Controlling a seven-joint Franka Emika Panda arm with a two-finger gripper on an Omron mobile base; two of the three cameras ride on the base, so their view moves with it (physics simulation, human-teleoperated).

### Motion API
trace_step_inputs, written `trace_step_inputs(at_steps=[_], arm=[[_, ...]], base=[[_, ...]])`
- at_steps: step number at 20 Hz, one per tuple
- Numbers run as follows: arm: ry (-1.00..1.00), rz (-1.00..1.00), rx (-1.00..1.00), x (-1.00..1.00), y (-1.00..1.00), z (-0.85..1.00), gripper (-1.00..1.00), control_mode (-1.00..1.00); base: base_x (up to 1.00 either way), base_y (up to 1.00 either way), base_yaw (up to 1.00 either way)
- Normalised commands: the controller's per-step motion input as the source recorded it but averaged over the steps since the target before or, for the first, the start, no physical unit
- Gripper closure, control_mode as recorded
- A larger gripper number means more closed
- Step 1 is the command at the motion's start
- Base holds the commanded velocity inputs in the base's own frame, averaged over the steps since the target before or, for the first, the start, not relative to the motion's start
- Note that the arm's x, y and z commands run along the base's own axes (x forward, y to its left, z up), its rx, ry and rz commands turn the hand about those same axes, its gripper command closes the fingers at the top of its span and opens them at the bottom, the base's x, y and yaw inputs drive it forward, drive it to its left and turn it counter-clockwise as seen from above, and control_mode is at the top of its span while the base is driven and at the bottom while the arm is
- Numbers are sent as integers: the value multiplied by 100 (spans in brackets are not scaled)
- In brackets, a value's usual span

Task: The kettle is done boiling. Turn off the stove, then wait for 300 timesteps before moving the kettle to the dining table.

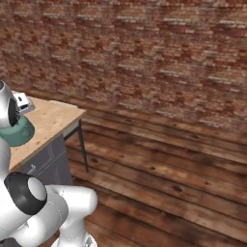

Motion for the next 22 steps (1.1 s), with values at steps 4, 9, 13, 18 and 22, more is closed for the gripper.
trace_step_inputs(at_steps=[4,9,13,18,22], arm=[[0,0,0,0,0,0,100,100],[0,0,0,0,0,0,100,100],[0,0,0,0,0,0,100,100],[0,0,0,0,0,0,100,100],[0,0,0,2,2,-22,100,-100]], base=[[59,31,24],[53,22,19],[9,3,1],[0,0,0],[0,0,0]])
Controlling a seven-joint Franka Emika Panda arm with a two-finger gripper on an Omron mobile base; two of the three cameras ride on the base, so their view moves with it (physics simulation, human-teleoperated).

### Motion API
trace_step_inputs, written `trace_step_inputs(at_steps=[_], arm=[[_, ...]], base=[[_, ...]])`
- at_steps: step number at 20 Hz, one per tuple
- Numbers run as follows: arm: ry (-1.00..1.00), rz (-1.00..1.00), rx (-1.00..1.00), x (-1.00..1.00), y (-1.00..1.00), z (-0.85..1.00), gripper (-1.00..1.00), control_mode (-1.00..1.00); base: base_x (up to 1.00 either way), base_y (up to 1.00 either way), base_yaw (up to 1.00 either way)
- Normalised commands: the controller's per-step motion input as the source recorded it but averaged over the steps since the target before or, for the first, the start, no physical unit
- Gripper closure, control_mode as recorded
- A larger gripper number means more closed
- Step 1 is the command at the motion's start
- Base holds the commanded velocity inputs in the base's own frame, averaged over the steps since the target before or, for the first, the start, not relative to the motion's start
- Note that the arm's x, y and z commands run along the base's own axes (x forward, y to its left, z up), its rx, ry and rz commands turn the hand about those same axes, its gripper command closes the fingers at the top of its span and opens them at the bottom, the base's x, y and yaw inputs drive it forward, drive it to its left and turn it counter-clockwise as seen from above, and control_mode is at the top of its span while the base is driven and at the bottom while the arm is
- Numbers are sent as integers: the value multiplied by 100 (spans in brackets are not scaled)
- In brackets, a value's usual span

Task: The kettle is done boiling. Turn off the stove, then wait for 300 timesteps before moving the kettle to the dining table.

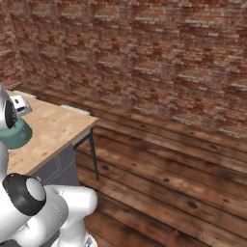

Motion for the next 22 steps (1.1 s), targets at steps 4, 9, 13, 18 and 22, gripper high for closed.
trace_step_inputs(at_steps=[4,9,13,18,22], arm=[[1,0,0,14,0,-26,100,-100],[2,0,0,30,2,-22,100,-100],[0,0,0,35,5,-24,100,-100],[0,0,0,33,17,-18,100,-100],[1,1,0,33,21,-18,100,-100]], base=[[0,0,0],[0,0,0],[0,0,0],[0,0,0],[0,0,0]])
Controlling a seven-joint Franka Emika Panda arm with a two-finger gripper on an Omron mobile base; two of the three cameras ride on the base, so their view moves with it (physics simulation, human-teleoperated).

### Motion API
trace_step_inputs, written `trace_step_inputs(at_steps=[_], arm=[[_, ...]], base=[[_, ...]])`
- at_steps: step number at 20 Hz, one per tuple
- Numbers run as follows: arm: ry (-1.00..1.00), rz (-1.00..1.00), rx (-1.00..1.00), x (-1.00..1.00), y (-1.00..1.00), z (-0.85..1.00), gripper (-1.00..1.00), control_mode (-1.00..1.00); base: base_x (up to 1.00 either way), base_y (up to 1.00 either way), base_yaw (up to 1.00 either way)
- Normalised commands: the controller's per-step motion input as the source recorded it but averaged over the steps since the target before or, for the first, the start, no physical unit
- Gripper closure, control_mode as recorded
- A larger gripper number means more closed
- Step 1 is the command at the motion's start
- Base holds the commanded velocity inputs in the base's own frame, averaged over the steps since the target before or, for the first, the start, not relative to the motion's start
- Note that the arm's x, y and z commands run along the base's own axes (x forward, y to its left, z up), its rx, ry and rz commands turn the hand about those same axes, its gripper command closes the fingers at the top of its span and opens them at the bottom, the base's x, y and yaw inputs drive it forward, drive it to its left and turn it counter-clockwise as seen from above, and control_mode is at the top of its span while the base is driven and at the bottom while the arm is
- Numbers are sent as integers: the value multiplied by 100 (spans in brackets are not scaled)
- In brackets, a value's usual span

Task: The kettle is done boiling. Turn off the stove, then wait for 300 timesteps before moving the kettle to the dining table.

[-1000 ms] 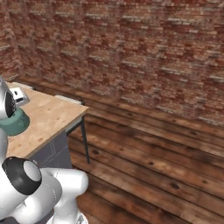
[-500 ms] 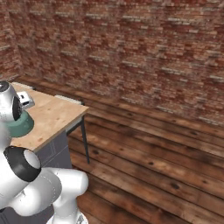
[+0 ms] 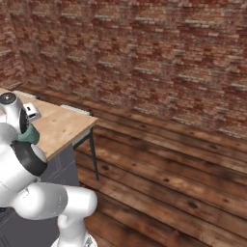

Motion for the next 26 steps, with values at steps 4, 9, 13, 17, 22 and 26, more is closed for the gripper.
trace_step_inputs(at_steps=[4,9,13,17,22,26], arm=[[1,0,0,29,21,-16,100,-100],[3,0,0,25,19,-16,100,-100],[4,0,0,19,14,-18,100,-100],[3,0,0,17,12,-19,100,-100],[2,0,0,17,13,-19,100,-100],[2,0,0,16,15,-20,100,-100]], base=[[0,0,0],[0,0,0],[0,0,0],[0,0,0],[0,0,0],[0,0,0]])
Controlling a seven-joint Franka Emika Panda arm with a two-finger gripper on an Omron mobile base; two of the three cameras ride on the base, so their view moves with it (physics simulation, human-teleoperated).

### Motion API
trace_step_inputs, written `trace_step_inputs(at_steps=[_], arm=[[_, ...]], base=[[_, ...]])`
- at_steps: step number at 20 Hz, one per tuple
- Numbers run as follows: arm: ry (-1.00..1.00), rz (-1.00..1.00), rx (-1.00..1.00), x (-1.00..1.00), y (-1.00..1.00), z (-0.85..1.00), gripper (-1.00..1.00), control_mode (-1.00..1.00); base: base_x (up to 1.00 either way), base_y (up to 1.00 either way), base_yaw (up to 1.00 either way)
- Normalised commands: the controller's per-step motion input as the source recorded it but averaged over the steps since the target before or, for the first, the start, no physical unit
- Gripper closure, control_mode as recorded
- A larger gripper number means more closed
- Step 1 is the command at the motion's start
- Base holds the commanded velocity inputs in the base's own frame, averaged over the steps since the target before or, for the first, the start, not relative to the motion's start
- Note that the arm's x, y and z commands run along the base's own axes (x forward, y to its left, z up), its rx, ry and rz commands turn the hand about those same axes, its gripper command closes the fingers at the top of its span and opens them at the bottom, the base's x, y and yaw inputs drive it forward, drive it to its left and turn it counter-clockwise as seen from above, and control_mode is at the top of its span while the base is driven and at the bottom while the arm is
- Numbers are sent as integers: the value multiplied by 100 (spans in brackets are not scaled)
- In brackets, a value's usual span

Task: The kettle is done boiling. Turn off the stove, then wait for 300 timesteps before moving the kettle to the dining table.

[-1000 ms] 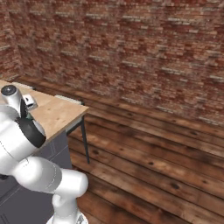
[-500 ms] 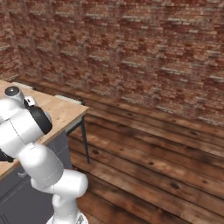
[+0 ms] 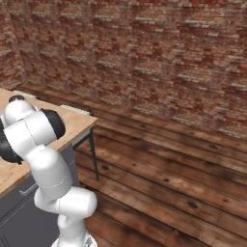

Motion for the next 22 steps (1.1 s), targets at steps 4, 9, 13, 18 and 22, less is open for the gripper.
trace_step_inputs(at_steps=[4,9,13,18,22], arm=[[3,0,0,16,17,-19,100,-100],[1,0,0,5,13,-21,-100,-100],[0,0,0,0,8,-17,-100,-100],[0,1,0,0,11,-18,-100,-100],[0,2,0,-12,2,-26,-100,-100]], base=[[0,0,0],[0,0,0],[0,0,0],[0,0,0],[0,0,0]])
